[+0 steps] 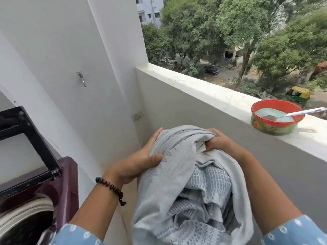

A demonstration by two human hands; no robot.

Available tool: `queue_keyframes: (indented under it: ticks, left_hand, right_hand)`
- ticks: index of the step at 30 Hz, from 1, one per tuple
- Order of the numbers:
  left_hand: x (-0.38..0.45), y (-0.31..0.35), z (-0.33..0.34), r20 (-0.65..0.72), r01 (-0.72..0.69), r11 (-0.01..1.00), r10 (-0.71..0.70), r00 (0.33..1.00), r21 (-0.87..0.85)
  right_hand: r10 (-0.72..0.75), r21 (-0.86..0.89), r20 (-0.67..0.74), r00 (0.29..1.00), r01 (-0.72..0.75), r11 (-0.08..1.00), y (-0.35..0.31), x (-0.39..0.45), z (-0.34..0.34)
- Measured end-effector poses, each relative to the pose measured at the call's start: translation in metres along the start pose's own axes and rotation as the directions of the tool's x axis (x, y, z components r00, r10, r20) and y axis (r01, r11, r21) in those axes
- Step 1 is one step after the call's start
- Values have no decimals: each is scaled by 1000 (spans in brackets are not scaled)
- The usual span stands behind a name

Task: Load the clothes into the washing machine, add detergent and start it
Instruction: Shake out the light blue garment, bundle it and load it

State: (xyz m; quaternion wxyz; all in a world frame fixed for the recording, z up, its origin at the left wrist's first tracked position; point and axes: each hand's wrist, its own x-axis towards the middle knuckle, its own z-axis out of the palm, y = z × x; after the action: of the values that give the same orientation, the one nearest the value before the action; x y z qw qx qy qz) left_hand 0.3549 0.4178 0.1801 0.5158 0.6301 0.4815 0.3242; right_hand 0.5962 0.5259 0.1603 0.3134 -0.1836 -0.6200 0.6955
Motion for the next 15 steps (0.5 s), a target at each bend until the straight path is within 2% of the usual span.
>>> queue_keyframes:
  ticks: [2, 5, 8, 10, 12, 13, 15]
  left_hand:
    - [-2, 0, 1, 31, -1, 1000, 2, 1000, -30]
    - [-11, 2, -4, -22, -26, 998, 24, 999, -64]
    - [-19, 10, 1, -7, -54, 991, 55, 998, 125]
    - [-19, 13, 8, -47, -36, 980, 46, 998, 196]
    - [-15, 9, 9, -129, -27, 985, 50, 990, 170]
    - [-11, 6, 6, -173, -32, 989, 57, 983, 143]
    - [-4, -2, -2, -204, -44, 999, 48, 978, 28]
  right_hand:
    - [42, -21, -22, 999, -43, 999, -6, 6, -4]
    - [110, -39, -88, 990, -113, 993, -11, 15, -22]
    - [117, 17, -150, 982, -115, 993, -13, 16, -31]
    - [134, 15, -157, 978, -134, 991, -15, 13, -27]
    - [112, -60, -143, 983, -122, 991, -15, 13, -19]
    - [93, -109, -185, 978, -114, 987, -16, 15, -17]
    - [98, -196, -155, 983, -128, 972, -14, 17, -18]
